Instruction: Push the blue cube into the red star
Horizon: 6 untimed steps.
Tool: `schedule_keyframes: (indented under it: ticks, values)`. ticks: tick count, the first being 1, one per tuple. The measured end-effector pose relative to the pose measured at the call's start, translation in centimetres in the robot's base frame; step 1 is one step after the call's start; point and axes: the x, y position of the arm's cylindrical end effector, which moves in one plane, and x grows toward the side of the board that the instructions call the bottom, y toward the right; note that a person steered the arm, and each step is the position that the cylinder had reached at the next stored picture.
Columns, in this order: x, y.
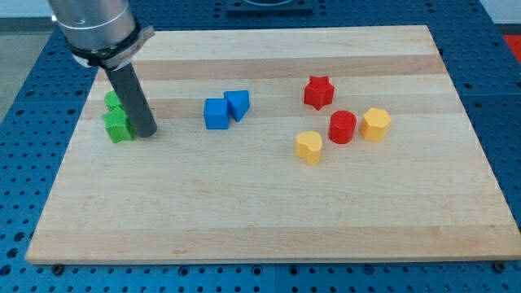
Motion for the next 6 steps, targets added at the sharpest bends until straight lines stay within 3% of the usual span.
schedule_keyframes:
  ticks: [4,6]
  values:
    - [-2.9,9.1]
    - [-2.9,16.3]
